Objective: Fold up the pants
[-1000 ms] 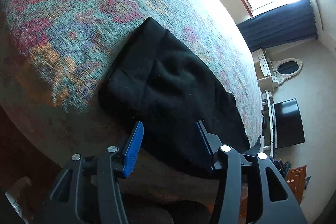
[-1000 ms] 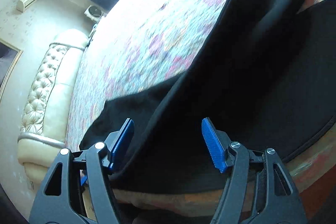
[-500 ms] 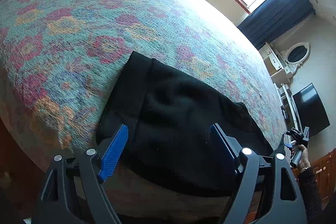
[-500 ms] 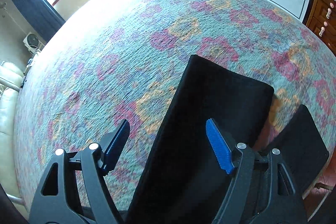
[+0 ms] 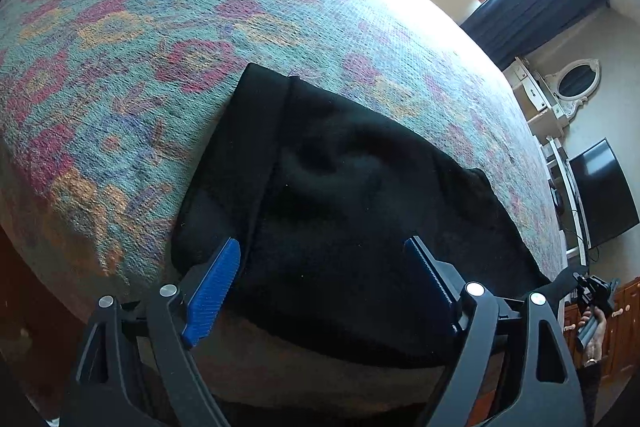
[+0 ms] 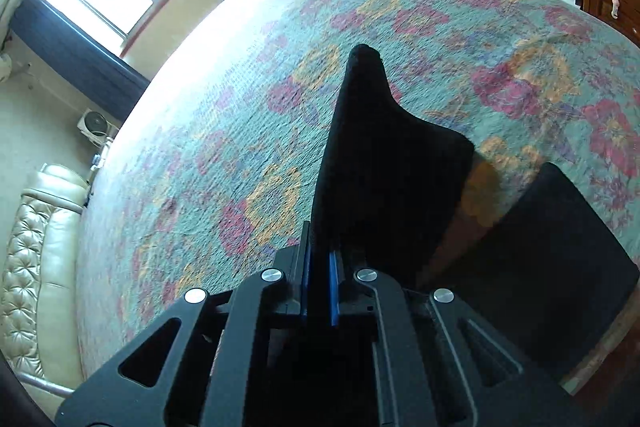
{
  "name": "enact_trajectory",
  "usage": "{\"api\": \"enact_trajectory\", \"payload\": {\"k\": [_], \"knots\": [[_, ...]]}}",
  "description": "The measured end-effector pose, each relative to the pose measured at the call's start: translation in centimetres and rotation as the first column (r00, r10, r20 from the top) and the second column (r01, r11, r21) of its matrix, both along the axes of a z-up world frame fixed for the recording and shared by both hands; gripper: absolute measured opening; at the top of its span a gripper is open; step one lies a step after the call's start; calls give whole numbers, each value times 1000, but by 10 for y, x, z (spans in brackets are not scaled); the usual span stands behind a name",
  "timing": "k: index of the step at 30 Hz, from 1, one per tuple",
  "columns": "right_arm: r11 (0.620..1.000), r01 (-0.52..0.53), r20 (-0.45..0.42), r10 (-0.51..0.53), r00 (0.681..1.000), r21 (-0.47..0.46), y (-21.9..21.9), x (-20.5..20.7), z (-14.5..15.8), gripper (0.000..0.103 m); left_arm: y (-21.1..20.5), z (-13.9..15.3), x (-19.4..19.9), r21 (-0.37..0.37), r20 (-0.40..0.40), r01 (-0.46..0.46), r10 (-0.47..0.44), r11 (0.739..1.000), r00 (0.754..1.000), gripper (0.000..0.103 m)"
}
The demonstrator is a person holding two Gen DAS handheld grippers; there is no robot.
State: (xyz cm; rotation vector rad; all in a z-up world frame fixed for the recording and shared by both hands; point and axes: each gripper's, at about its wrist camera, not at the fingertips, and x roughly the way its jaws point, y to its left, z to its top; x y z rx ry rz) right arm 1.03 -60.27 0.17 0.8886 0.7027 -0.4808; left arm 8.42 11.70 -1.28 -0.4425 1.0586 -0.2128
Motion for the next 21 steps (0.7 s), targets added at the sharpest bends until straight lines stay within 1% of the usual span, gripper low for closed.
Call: {"api": "enact_trajectory", "payload": {"k": [2,5,7,8,10,11,12,15,18,20,21], "knots": [[1000,27,49,-28,998,15,3,-41,5,6,0,1,-1,-5,-5,-5,5,1000,1000,83],[994,89,86,-94,992,64,5,-92,-8,6,5,0,-2,-33,-13,-22,21,999,1000,83],[984,133,78,-143,987,116,3,-115,-31,6,8,0,-3,-56,-20,-35,34,998,999,83],[974,154,69,-167,984,169,1,-124,-47,6,10,0,-3,-64,-22,-41,39,997,999,83],[940,201,56,-225,973,275,-6,-137,-80,6,12,1,-4,-74,-28,-47,45,996,999,83],[924,216,64,-248,967,314,-5,-143,-91,6,13,2,-5,-76,-29,-48,46,996,999,83],[916,217,89,-261,961,336,-5,-146,-98,6,13,2,-6,-77,-30,-49,47,996,998,83],[933,210,103,-249,963,291,0,-145,-93,6,14,3,-7,-81,-35,-54,51,995,998,83],[934,230,148,-277,949,275,4,-154,-78,6,15,4,-8,-86,-37,-55,52,995,998,83],[937,237,152,-281,948,257,2,-159,-73,6,14,4,-8,-84,-36,-49,47,995,998,83],[936,234,144,-278,950,263,1,-160,-77,6,14,3,-8,-82,-36,-46,43,996,998,83]]}}
